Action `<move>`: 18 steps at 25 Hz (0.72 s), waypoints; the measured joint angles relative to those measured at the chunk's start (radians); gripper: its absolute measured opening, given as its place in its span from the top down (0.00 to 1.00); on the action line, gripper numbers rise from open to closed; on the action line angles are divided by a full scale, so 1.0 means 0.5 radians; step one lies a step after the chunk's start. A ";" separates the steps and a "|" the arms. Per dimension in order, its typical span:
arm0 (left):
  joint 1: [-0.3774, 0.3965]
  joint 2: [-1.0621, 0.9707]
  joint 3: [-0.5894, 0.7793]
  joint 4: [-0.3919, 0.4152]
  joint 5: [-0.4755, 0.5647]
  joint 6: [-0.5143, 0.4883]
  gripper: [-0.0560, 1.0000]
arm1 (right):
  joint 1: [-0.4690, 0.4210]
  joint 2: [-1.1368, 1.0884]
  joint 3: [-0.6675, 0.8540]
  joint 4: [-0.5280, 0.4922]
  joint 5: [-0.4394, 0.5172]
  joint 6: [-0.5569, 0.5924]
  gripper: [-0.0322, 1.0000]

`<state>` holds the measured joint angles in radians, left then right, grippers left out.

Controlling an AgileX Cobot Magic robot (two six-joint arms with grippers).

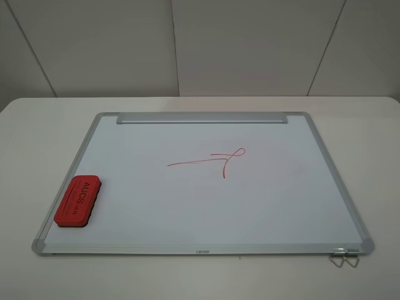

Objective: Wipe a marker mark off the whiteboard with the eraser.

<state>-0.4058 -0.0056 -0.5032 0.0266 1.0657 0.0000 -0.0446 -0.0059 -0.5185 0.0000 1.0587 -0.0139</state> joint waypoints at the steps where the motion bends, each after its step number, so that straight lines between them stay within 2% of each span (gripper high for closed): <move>1: 0.013 0.000 0.000 -0.002 0.000 0.000 0.22 | 0.000 0.000 0.000 0.000 0.000 0.000 0.30; 5: 0.166 0.000 0.000 -0.007 0.000 0.000 0.22 | 0.000 0.000 0.000 0.000 0.000 0.000 0.30; 12: 0.655 0.000 0.000 -0.014 0.000 0.000 0.22 | 0.000 0.000 0.000 0.000 0.000 0.000 0.30; 14: 0.710 0.000 0.000 -0.014 0.000 0.000 0.22 | 0.000 0.000 0.000 0.000 0.000 0.000 0.30; 18: 0.720 0.000 0.000 -0.015 0.000 0.000 0.22 | 0.000 0.000 0.000 0.000 0.000 0.000 0.30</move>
<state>-0.0456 -0.0056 -0.5032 0.0190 1.0657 0.0000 -0.0446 -0.0059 -0.5185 0.0000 1.0587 -0.0139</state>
